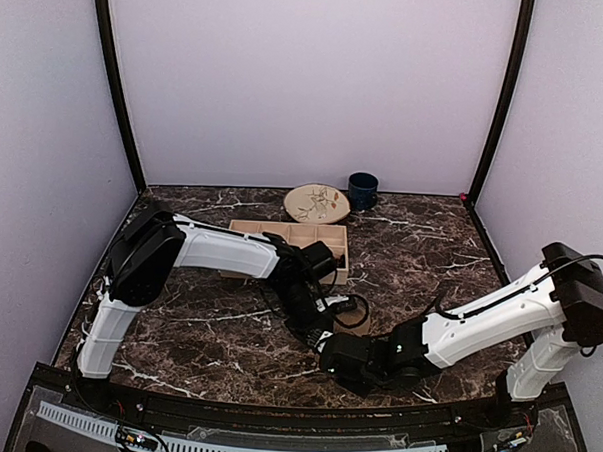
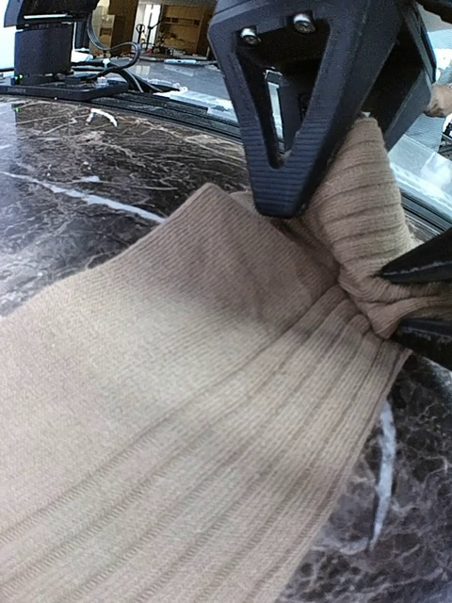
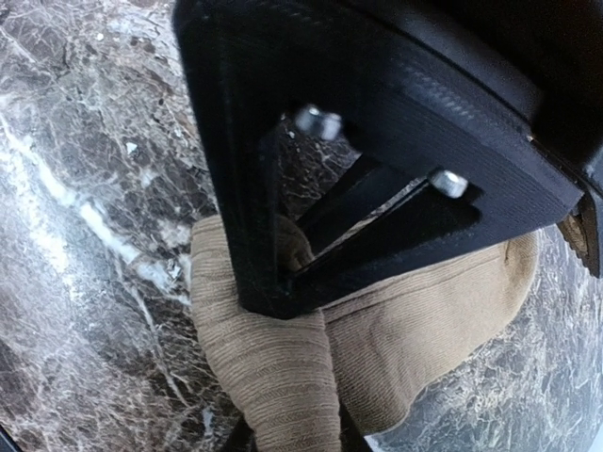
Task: Roll the socks
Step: Roll the sock at the center of the board.
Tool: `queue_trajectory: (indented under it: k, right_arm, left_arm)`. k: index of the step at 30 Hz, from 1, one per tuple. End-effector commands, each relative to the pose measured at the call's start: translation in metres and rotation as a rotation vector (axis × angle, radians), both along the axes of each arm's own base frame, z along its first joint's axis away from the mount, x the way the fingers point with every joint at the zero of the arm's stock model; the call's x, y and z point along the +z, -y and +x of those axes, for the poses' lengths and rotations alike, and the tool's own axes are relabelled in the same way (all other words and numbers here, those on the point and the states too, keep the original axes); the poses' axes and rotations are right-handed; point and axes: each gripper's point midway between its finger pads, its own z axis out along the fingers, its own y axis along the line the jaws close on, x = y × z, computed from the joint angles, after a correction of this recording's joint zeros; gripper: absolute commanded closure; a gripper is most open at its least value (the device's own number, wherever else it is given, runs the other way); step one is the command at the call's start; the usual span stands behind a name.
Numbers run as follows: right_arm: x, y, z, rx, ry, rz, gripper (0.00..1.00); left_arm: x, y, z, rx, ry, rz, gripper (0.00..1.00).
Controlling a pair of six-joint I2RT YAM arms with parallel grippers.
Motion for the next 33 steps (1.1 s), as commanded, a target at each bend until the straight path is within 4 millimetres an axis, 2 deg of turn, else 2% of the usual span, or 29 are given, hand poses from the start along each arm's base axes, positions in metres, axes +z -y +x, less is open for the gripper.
queue_trajectory:
  k: [1,6,18,24,33]
  right_arm:
    - [-0.011,-0.003,-0.001,0.014,-0.060,-0.012,0.83]
    - [-0.012,-0.004,-0.005,0.014,-0.106,0.012,0.90]
    - [-0.020,-0.003,-0.018,-0.025,-0.272,0.091,0.92]
    - [-0.021,-0.001,-0.020,-0.056,-0.308,0.115,0.93]
    - [-0.017,0.003,-0.019,-0.110,-0.335,0.156,0.93]
  left_arm:
    - [-0.021,-0.016,-0.009,0.009,-0.026,0.119,0.81]
    - [-0.022,-0.017,-0.002,0.045,-0.028,0.124,0.77]
    - [-0.021,-0.031,0.023,0.200,0.004,0.146,0.67]
    - [-0.021,-0.036,0.032,0.268,0.015,0.157,0.67]
    - [-0.031,-0.056,0.037,0.319,0.047,0.227,0.66]
